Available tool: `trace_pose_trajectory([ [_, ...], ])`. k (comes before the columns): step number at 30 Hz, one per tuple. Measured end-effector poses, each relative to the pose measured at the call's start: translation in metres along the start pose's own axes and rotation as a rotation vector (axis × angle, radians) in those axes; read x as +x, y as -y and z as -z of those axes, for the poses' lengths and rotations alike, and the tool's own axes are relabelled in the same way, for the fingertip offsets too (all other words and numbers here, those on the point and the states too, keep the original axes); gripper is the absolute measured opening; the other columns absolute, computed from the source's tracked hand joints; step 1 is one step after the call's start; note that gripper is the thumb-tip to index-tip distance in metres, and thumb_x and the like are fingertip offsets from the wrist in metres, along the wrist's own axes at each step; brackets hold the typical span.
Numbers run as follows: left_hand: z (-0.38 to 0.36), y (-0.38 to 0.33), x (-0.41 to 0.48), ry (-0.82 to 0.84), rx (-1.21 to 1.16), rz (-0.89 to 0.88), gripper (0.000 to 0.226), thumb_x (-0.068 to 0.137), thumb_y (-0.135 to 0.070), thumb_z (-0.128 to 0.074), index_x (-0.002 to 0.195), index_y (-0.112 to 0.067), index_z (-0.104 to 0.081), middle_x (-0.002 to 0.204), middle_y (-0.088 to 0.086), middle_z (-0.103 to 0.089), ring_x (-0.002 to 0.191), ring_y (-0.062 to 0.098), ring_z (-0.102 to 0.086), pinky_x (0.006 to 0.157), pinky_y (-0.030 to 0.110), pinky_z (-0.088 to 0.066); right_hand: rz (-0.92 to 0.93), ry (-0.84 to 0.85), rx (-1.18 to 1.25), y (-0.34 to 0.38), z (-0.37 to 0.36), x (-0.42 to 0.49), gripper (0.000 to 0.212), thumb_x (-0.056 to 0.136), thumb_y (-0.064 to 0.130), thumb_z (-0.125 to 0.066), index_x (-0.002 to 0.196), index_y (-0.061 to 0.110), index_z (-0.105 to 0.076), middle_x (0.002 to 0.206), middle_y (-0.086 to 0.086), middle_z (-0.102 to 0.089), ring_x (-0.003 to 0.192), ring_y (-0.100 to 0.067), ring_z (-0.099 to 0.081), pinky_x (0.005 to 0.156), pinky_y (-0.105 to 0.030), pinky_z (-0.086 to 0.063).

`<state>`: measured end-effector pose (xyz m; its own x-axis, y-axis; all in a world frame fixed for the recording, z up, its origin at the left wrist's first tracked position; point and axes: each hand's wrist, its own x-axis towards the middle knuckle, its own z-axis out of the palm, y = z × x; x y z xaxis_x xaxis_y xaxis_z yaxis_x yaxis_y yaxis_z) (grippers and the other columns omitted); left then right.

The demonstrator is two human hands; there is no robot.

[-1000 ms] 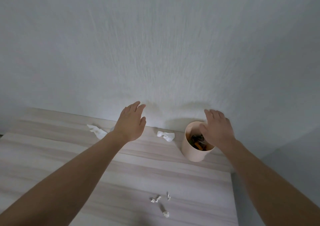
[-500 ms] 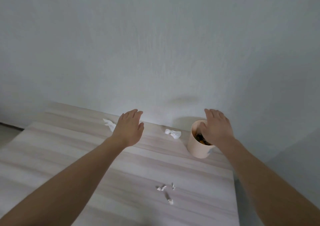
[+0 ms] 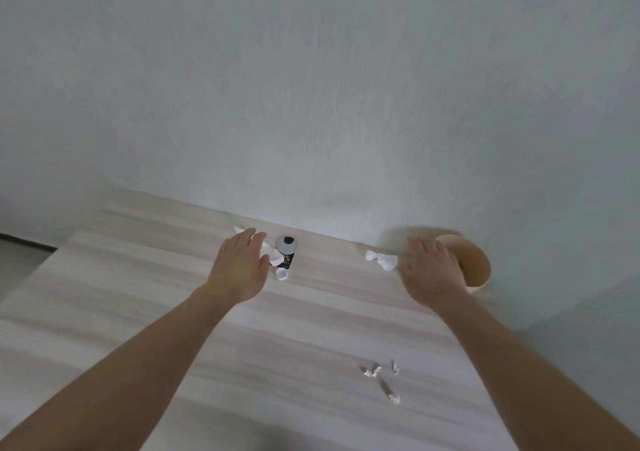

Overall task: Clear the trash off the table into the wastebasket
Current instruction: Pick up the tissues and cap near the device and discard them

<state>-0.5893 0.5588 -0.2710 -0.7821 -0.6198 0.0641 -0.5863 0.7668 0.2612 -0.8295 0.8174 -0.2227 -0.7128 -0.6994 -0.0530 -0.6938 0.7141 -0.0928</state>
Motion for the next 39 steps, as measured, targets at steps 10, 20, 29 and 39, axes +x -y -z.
trace_pose_trajectory([
  [10, -0.005, 0.089, 0.046, 0.012, -0.035, -0.055, 0.046, 0.087, -0.021, -0.052, 0.131, -0.009, -0.046, 0.138, 0.017, -0.048, 0.129, 0.034, -0.044, 0.107, 0.048, -0.036, -0.148, 0.116, 0.01, 0.063, -0.045, 0.006, 0.054, 0.093, 0.035, -0.039, 0.143, 0.018, -0.032, 0.144, -0.002, -0.042, 0.132, -0.023, -0.035, 0.109, -0.039, -0.029],
  [20, -0.06, 0.096, 0.086, 0.134, -0.008, -0.064, 0.042, 0.087, -0.02, -0.052, 0.126, -0.007, -0.048, 0.133, 0.016, -0.051, 0.122, 0.035, -0.049, 0.102, 0.046, -0.041, -0.183, 0.198, 0.033, 0.041, -0.093, 0.052, 0.055, 0.092, 0.034, -0.041, 0.143, 0.016, -0.033, 0.142, -0.006, -0.044, 0.129, -0.025, -0.039, 0.108, -0.041, -0.034],
  [29, -0.117, 0.099, 0.137, 0.298, 0.019, 0.041, 0.048, 0.092, -0.026, -0.051, 0.137, -0.012, -0.042, 0.144, 0.017, -0.04, 0.131, 0.036, -0.04, 0.102, 0.045, -0.04, -0.232, 0.334, 0.069, 0.007, -0.153, 0.124, 0.054, 0.092, 0.034, -0.043, 0.144, 0.023, -0.032, 0.148, -0.01, -0.033, 0.133, -0.032, -0.031, 0.107, -0.046, -0.036],
  [39, -0.167, 0.104, 0.151, 0.284, 0.014, 0.086, 0.037, 0.074, -0.041, -0.071, 0.096, -0.014, -0.059, 0.11, 0.012, -0.053, 0.104, 0.034, -0.047, 0.076, 0.044, -0.052, -0.262, 0.353, 0.075, -0.002, -0.206, 0.152, 0.04, 0.091, 0.05, -0.044, 0.125, 0.029, -0.051, 0.131, -0.012, -0.048, 0.12, -0.037, -0.042, 0.1, -0.048, -0.039],
])
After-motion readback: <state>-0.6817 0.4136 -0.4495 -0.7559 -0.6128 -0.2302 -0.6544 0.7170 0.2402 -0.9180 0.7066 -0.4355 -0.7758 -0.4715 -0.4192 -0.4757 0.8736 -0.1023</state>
